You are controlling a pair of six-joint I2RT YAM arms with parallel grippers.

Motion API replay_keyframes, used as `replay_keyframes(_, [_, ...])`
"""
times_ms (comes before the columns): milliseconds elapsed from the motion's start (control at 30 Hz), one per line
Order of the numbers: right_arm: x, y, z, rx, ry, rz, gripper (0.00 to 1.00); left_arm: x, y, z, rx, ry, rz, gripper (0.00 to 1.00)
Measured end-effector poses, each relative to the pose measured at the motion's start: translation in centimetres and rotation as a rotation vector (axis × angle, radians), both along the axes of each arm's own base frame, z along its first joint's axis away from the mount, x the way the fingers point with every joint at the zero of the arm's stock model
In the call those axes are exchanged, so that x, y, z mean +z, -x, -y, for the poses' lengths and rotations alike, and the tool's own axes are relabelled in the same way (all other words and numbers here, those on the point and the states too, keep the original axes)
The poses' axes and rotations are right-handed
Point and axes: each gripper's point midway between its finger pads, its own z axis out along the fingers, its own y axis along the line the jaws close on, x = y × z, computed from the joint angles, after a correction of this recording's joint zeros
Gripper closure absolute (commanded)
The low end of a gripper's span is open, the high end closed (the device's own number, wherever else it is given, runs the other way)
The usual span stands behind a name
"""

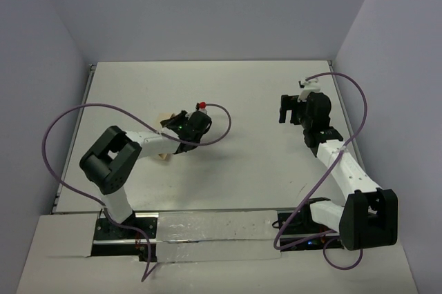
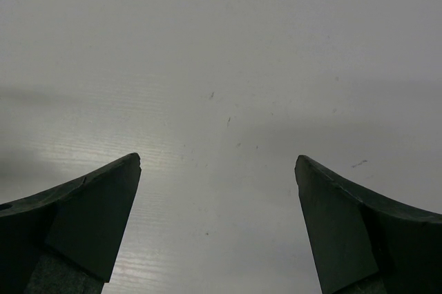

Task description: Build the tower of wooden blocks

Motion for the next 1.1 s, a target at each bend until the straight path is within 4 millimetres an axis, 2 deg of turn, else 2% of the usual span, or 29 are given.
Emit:
replay_keyframes(433, [0.6, -0.2, 3.3, -0.087, -0.014, -0.005, 0.0, 0.5, 1.6, 3.4, -0.185, -0.35, 0.139, 1.0])
replay_keyframes(500, [0.6, -0.1, 3.4, -0.088, -0.017, -0.009, 0.0, 0.6, 1.8, 4.5, -0.229, -0.456, 0.132, 1.0])
replay_keyframes(600, [0.8, -0.1, 3.3, -0.083, -0.02, -0.01, 0.0, -0.6, 1.9, 6.2, -0.315, -0.667, 0.057, 1.0])
replay_keyframes(667, [1.0, -0.2, 3.3, -0.08, -0.022, -0.006, 0.0, -0.5, 2.2, 7.1, -0.335, -0.74, 0.045, 1.0])
replay_keyframes(867, [1.1, -0.2, 3.3, -0.078, -0.025, -0.005, 0.0, 0.2, 2.4, 9.1, -0.382, -0.823, 0.047, 1.0])
replay_keyframes(1100, [1.0, -0.1, 3.1, -0.067, -0.031, -0.008, 0.0, 0.2, 2.8, 11.2, -0.412, -0.821, 0.082, 1.0])
